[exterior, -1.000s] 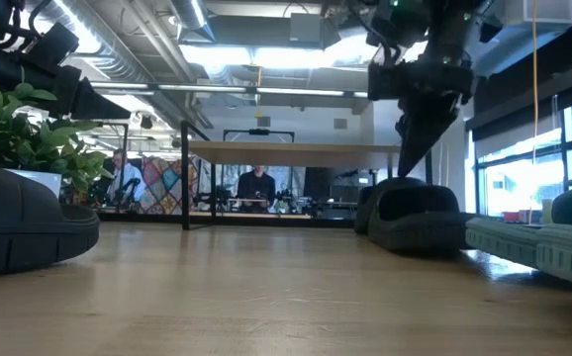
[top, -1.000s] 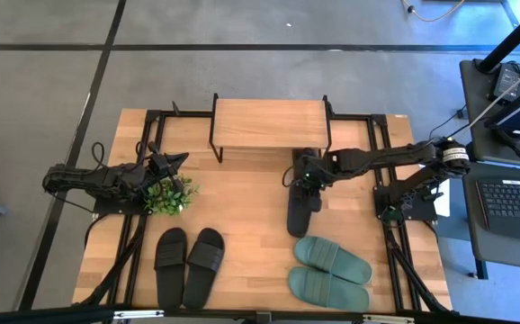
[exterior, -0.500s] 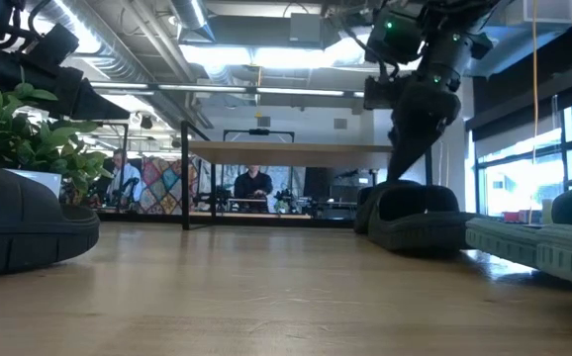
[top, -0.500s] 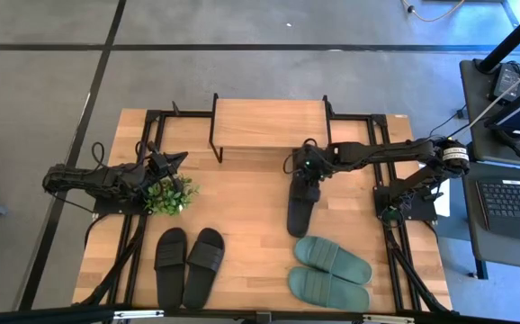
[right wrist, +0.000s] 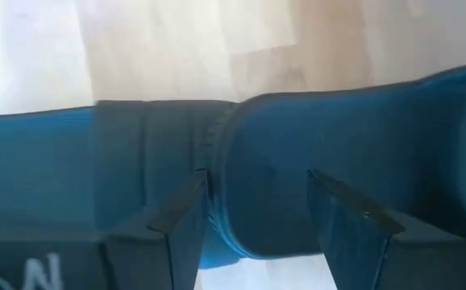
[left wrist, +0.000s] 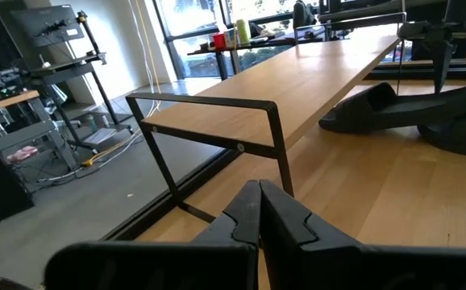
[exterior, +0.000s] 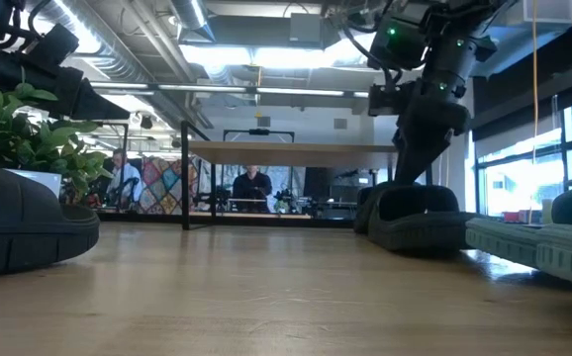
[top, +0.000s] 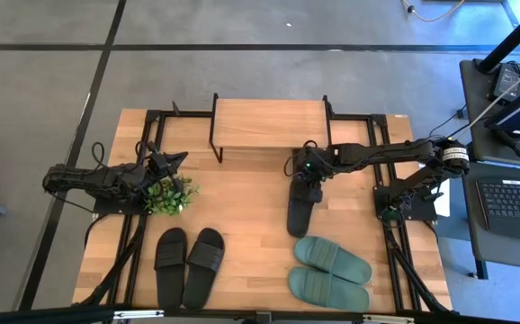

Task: Pick and place slides into the shelf
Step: Put the black slide under the shelf

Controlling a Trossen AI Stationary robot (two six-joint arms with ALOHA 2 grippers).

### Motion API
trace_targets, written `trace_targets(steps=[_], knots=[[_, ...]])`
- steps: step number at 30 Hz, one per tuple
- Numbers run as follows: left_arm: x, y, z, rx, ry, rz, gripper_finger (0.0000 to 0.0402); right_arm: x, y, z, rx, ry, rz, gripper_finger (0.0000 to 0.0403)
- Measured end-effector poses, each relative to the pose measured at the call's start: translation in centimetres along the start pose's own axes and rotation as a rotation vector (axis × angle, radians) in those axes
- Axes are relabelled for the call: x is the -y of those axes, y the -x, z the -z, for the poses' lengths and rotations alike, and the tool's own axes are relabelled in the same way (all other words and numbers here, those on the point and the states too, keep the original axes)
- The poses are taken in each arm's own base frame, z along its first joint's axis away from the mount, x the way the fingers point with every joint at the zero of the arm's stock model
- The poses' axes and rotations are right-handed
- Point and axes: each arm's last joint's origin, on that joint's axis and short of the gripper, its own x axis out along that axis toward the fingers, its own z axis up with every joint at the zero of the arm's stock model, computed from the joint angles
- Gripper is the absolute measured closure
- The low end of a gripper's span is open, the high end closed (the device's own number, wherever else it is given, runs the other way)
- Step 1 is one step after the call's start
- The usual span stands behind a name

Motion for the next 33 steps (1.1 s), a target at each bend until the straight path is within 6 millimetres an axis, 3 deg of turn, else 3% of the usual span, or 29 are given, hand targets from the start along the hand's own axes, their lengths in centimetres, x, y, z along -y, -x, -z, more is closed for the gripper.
trace_targets(steps=[10, 24, 33], knots=[[0.0, 0.0, 0.0, 0.0, 0.0, 0.0, 0.0401, 0.4, -0.2, 0.0, -0.007, 0.007, 0.133, 0.0196], [0.0, 0.0, 0.0, 0.0, 0.0, 0.0, 0.0401, 0.3, -4.0, 0.4, -0.128, 0.027, 0.224, 0.0196], [0.0, 0.0, 0.0, 0.0, 0.0, 0.0, 0.0401, -0.3, -4.0, 0.4, -0.126, 0.058, 0.275, 0.0196]])
